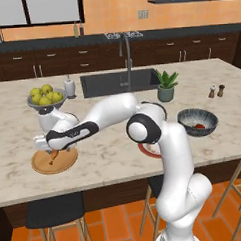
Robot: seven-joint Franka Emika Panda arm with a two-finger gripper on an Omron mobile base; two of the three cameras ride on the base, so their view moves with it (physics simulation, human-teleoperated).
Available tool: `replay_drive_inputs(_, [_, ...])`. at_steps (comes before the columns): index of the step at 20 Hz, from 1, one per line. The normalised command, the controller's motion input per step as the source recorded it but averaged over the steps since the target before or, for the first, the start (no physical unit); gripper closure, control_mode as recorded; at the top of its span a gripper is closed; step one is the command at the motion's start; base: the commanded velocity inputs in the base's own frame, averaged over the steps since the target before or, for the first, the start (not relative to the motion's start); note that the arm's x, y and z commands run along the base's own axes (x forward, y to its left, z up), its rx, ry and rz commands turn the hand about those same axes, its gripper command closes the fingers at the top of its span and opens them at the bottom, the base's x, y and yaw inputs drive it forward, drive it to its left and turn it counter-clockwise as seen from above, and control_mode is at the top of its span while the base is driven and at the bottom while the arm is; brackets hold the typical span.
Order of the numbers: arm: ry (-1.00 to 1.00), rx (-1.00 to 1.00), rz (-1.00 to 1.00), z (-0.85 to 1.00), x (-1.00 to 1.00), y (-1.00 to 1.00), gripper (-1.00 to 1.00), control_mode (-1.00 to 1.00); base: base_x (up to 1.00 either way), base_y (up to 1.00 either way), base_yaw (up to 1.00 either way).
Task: Pick the chicken drumstick and bell pepper from their plates and place them in the bowl. Then put the bowl in the fridge.
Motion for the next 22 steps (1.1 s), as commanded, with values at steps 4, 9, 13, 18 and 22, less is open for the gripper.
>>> replay_drive_inputs(4, [0.00, 0.00, 0.00, -0.13, 0.26, 0.18, -1.00, -1.00, 0.00, 0.00, 0.00])
replay_drive_inputs(9, [0.00, 0.00, 0.00, -0.21, 0.20, 0.18, -1.00, -1.00, 0.00, 0.00, 0.00])
replay_drive_inputs(13, [0.00, 0.00, 0.00, -0.28, 0.12, 0.08, -1.00, -1.00, 0.00, 0.00, 0.00])
replay_drive_inputs(18, [0.00, 0.00, 0.00, -0.33, 0.03, 0.04, -1.00, -1.00, 0.00, 0.00, 0.00])
replay_drive_inputs(22, [0.00, 0.00, 0.00, -0.23, 0.01, 0.02, 1.00, -1.00, 0.00, 0.00, 0.00])
